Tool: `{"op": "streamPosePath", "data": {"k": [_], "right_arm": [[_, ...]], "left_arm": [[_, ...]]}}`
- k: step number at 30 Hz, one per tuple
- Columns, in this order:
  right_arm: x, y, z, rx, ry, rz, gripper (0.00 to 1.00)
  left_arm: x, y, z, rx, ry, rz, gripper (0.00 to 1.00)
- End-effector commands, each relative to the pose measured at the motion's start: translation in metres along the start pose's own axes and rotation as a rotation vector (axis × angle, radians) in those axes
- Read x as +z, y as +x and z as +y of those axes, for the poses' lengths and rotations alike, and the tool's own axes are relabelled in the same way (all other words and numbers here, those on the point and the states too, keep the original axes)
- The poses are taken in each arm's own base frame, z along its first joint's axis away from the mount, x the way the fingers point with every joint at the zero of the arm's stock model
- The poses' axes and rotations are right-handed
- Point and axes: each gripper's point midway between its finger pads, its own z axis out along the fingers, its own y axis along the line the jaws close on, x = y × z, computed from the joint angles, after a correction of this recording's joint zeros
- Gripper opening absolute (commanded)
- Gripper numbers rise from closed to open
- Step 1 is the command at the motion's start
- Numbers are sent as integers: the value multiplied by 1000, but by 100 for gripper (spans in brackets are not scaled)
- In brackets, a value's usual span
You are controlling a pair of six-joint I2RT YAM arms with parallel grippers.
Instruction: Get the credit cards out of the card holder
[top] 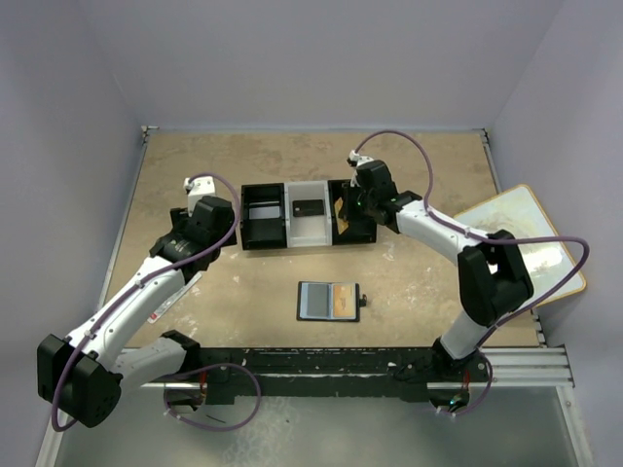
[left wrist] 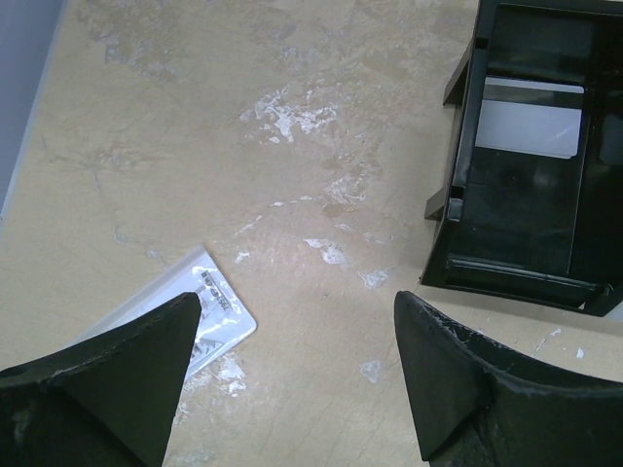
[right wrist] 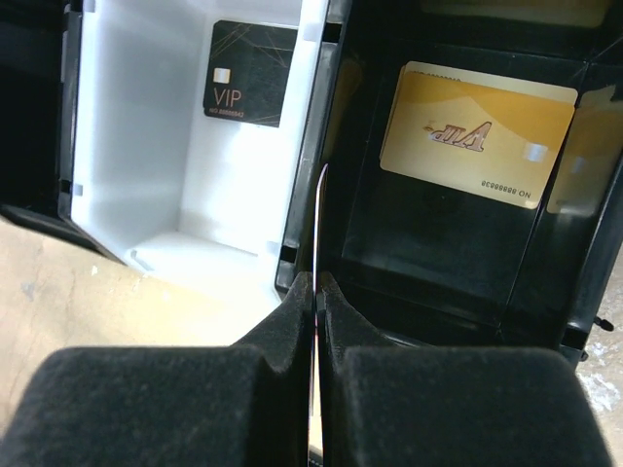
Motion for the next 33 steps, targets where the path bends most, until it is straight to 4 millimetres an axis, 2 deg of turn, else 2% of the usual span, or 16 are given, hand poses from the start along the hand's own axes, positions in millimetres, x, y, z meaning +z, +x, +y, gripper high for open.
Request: {"op": "streamPosePath", "data": {"k": [1, 5, 7, 10, 16, 18, 22, 28, 33], "right_arm": [[-22, -24, 25, 1, -97, -66, 0], [-27, -31, 20, -41, -66, -92, 0], [-30, -43, 7, -118, -1, -134, 0], [-33, -70, -15, -309, 110, -255, 0], [-33, -95, -16, -740, 107, -401, 0], [-23, -86, -10, -900, 35, -354, 0], [-5, -71, -19, -1041, -22, -276, 0], [-5, -82, -25, -1182, -15, -297, 0], [13, -68, -32, -1239, -56, -214, 0]], "left_arm": [[1, -8, 0, -3, -5, -33, 79], [1, -9, 0, -4, -5, -34, 79], [0, -10, 0, -7, -4, -37, 79], [-1, -11, 1, -10, -5, -42, 79], [-3, -14, 4, -18, -11, -55, 79], [-4, -15, 5, -21, -13, -58, 79], [-5, -16, 5, -23, -12, -62, 79], [-6, -17, 5, -29, -4, -66, 79], [-7, -17, 5, -29, 0, -68, 79]]}}
